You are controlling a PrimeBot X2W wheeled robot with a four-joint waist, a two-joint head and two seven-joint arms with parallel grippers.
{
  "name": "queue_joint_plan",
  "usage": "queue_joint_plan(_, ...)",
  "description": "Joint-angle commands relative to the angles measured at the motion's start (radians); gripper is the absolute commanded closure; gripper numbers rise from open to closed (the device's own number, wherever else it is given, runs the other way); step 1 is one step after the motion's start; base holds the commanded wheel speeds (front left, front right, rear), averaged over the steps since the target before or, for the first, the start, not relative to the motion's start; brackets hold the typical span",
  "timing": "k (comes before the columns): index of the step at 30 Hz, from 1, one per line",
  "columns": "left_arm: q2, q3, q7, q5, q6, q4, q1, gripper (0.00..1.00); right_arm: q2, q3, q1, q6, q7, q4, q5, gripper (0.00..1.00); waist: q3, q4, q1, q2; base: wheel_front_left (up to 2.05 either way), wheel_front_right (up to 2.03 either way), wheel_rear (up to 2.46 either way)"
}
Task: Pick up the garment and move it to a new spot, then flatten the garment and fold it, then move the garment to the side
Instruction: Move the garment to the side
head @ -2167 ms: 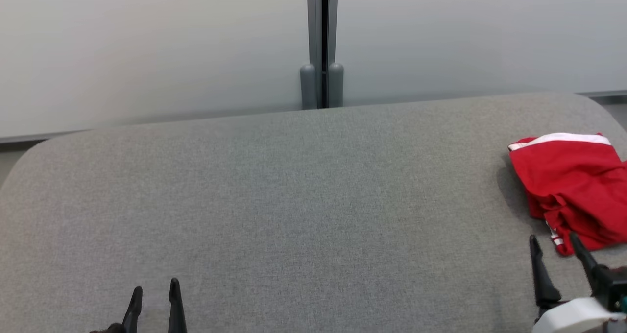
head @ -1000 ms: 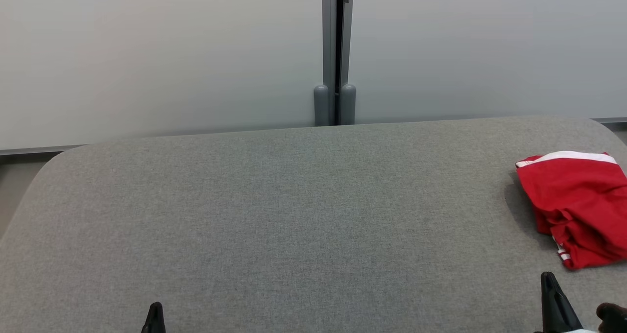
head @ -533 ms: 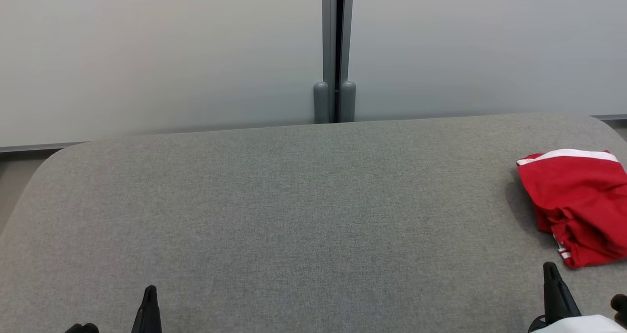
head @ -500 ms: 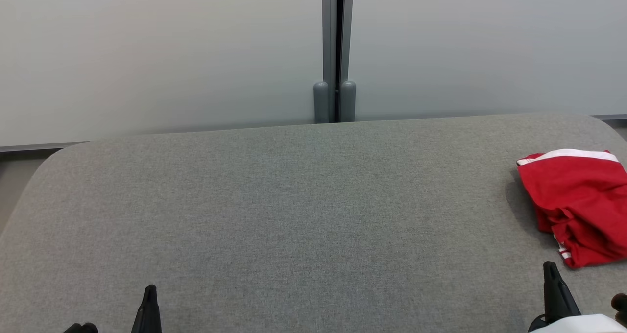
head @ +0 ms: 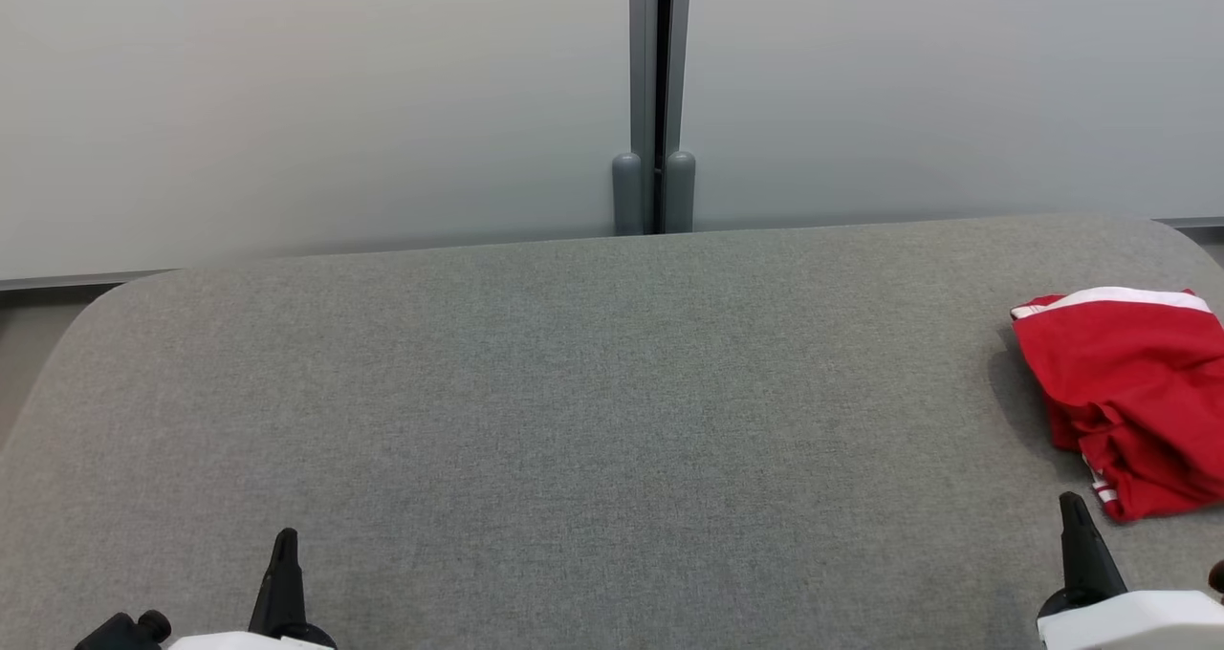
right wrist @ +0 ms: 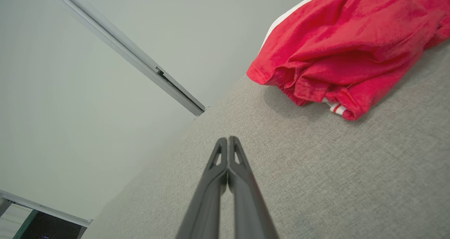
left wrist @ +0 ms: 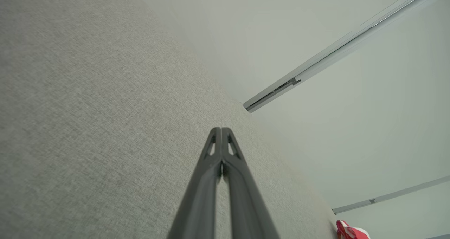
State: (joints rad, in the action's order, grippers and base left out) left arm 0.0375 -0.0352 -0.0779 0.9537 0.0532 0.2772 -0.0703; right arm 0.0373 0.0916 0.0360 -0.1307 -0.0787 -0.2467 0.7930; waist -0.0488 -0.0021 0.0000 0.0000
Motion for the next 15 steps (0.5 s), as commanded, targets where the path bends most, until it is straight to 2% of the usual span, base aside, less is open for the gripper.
queue_joint_plan(1, 0.007, -0.008, 0.005, 0.025, 0.008, -0.014, 0.035, 1.0, 0.01, 0.005, -0.027, 0.0, 0.008, 0.012, 0.029, 1.0, 0.001, 0.0, 0.0, 0.0, 0.0, 0.0, 0.0)
queue_joint_plan(15, 0.009, -0.026, 0.048, 0.17, 0.025, -0.019, 0.071, 1.0, 0.012, 0.01, -0.056, 0.0, 0.051, 0.01, 0.21, 1.0, 0.009, 0.0, 0.0, 0.0, 0.0, 0.0, 0.0)
